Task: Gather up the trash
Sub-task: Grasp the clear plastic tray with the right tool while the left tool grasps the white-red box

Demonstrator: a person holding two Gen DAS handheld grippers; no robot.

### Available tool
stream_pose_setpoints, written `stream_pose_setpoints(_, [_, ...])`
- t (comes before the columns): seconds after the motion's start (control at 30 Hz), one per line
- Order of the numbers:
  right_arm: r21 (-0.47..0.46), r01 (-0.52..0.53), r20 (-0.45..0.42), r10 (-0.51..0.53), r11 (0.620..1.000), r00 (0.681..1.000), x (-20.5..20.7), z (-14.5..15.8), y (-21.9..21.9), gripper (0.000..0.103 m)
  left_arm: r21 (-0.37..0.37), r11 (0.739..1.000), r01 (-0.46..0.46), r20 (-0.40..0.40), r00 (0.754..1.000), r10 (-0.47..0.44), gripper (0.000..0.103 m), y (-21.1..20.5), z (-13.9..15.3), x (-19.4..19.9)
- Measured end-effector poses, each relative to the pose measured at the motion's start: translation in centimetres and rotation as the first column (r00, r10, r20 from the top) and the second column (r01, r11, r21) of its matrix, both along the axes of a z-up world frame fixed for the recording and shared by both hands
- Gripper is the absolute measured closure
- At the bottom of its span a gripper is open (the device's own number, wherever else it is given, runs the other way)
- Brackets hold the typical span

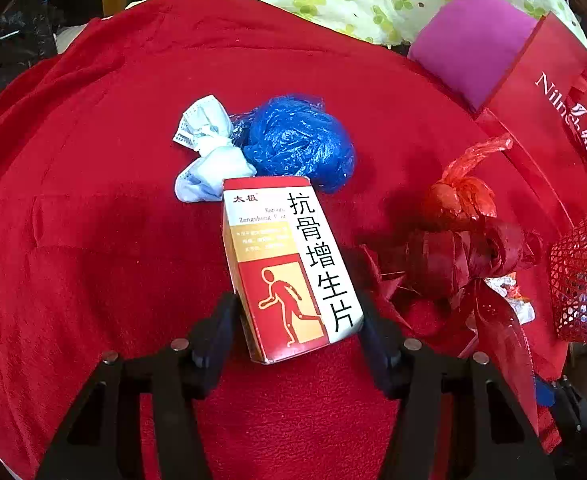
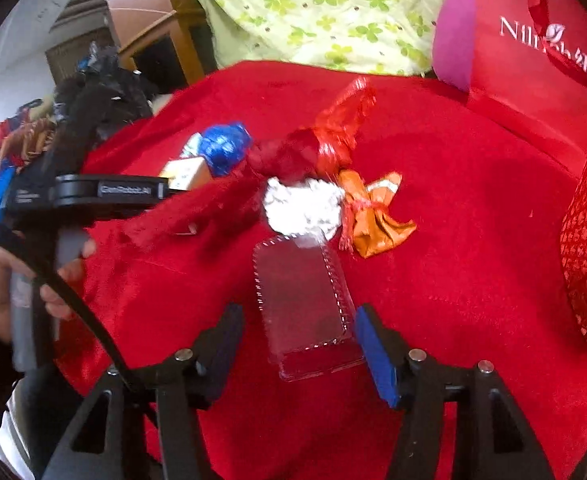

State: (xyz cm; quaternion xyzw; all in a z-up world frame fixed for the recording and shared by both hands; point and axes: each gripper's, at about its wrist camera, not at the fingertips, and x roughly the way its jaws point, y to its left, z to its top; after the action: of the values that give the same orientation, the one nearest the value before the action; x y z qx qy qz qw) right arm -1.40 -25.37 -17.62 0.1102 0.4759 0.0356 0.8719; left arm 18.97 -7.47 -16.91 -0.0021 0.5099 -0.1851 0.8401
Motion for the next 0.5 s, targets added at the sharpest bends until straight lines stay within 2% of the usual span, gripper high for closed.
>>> stream_pose_setpoints(0.03, [-0.001,0.006,-0.002,-0.006,1.0,1.0,0.1,-0.2,0.0,0.041,-0.007,1.0,-0.005,0.004,1.0,0.005,0.043,0.1,0.1,-0.1])
stream_pose_setpoints(0.07, [0.0,0.009,-0.002,-0.009,1.0,1.0,0.1,-0.3,-0.1,0.048,-0.011,1.0,-0.009,0.007,1.0,0.009,0.044,0.3,0.1,-0.2])
stream_pose_setpoints(0.1, [0.002,0.008,-0.001,-0.008,1.0,1.0,0.1,-0.3,-0.1,0.049,-0.015,1.0,-0.011,0.013,1.0,0.011,0.044,0.5,0.2,-0.3])
stream_pose_setpoints(0.2, [0.015,0.015,0.018,-0.015,1.0,1.0,-0.2,0.0,-0.4,0.049,-0.027,1.0,-0.013,0.041,0.999,0.014,0.045,0.9,1.1,-1.1])
stream_pose_setpoints(0.5, [0.052,0.006,0.096,-0.011,0.999,0.995,-2.1,3.2,-0.6,0.05,-0.001,1.0,0.011,0.159,0.987,-0.011,0.048,1.9,4.8,-5.1])
